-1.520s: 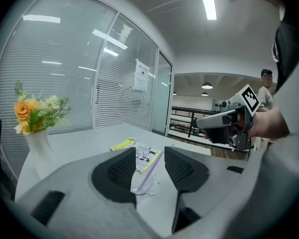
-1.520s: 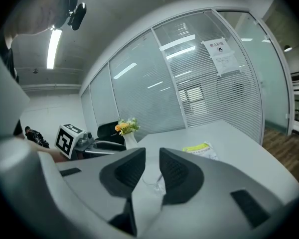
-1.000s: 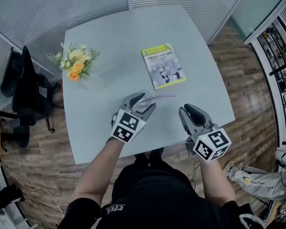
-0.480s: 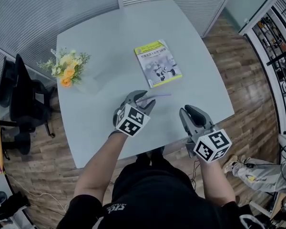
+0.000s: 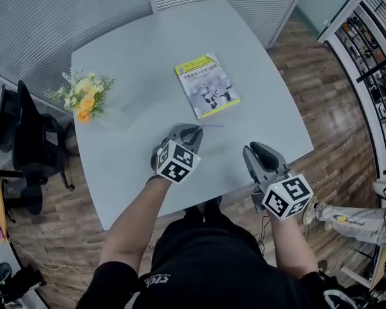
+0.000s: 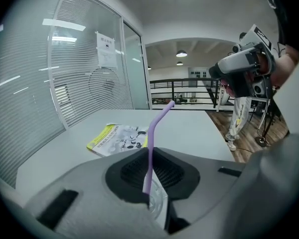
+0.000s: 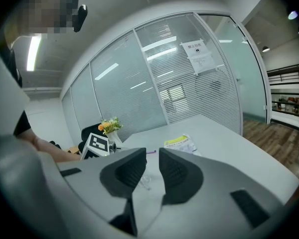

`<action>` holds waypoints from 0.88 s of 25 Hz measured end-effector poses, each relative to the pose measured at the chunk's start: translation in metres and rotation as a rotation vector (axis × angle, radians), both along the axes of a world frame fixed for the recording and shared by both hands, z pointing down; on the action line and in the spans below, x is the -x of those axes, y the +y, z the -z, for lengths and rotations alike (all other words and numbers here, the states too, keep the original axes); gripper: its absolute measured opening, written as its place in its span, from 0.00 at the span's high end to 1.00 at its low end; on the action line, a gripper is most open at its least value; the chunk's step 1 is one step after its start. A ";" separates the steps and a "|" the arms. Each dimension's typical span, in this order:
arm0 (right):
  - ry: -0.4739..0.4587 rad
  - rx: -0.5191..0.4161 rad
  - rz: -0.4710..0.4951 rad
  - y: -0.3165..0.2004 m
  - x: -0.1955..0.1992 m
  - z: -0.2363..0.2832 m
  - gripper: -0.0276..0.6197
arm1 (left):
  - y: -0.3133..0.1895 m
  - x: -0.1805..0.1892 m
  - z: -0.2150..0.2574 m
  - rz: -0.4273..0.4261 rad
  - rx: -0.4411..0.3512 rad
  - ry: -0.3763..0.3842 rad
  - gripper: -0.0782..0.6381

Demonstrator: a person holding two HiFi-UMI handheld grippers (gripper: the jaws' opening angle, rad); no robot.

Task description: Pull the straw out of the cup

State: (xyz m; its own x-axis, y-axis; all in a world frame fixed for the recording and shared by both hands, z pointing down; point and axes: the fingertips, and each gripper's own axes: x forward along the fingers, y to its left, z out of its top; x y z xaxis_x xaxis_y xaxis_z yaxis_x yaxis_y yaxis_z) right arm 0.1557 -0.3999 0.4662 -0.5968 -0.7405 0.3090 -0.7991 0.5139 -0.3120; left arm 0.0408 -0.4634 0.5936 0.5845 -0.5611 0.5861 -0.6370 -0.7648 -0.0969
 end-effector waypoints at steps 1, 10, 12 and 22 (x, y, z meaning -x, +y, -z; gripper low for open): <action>-0.003 -0.004 -0.003 0.000 -0.001 0.001 0.82 | 0.000 0.000 0.001 0.001 -0.002 0.002 0.85; -0.022 -0.040 0.032 -0.003 0.007 0.018 0.83 | -0.005 0.006 0.057 0.053 -0.046 0.111 0.85; -0.025 -0.053 0.045 -0.003 0.011 0.025 0.83 | -0.005 0.010 0.078 0.067 -0.067 0.141 0.85; -0.031 -0.126 0.133 -0.010 0.041 0.059 0.86 | 0.003 0.061 0.163 0.196 -0.161 0.277 0.85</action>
State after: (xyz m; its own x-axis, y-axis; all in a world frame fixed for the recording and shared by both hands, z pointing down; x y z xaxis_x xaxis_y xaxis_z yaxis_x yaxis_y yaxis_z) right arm 0.1147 -0.4098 0.4074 -0.6997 -0.6862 0.1990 -0.7127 0.6509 -0.2615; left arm -0.0198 -0.4601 0.4310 0.5811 -0.7498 0.3163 -0.7884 -0.6151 -0.0096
